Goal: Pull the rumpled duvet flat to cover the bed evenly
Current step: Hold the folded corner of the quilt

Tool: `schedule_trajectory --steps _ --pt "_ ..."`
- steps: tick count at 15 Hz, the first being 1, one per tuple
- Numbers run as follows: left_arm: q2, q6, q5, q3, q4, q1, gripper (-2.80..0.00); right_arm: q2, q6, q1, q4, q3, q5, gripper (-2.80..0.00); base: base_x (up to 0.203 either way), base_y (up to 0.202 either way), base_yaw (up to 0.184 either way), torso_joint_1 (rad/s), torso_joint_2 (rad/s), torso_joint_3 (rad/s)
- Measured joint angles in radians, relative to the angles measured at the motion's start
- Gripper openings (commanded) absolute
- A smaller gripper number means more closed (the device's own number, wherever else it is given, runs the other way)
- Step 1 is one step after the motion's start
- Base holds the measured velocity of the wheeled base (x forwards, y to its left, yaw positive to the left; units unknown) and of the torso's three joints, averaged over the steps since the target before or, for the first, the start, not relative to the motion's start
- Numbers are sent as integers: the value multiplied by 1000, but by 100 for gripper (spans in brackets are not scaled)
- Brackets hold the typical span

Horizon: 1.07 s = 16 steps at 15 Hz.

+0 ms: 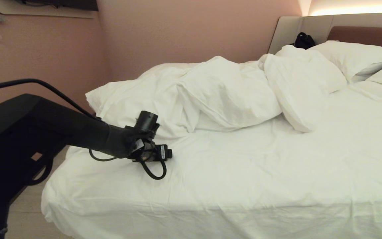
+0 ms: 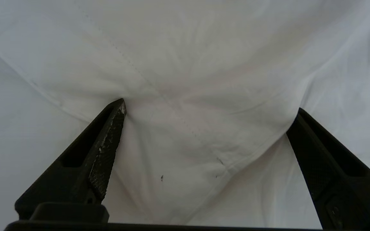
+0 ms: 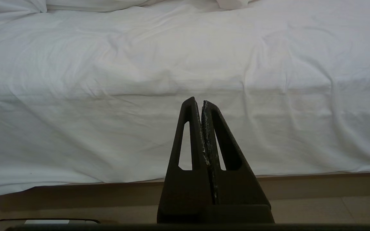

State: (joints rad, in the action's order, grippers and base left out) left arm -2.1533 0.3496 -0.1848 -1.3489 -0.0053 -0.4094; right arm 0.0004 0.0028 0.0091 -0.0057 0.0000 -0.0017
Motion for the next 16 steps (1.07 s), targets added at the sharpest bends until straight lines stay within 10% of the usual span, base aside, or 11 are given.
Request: schedule_trajectory --steps 9,10,16 --pt "-16 1 -30 0 -15 -5 0 0 0 0 0 0 0 -280 0 0 0 0 0 0" --pt "-14 1 -31 1 -19 -5 -280 0 0 0 0 0 0 -280 0 0 0 0 0 0" --pt "-21 0 -121 1 -46 -5 -280 0 -1 0 0 0 0 -280 0 0 0 0 0 0"
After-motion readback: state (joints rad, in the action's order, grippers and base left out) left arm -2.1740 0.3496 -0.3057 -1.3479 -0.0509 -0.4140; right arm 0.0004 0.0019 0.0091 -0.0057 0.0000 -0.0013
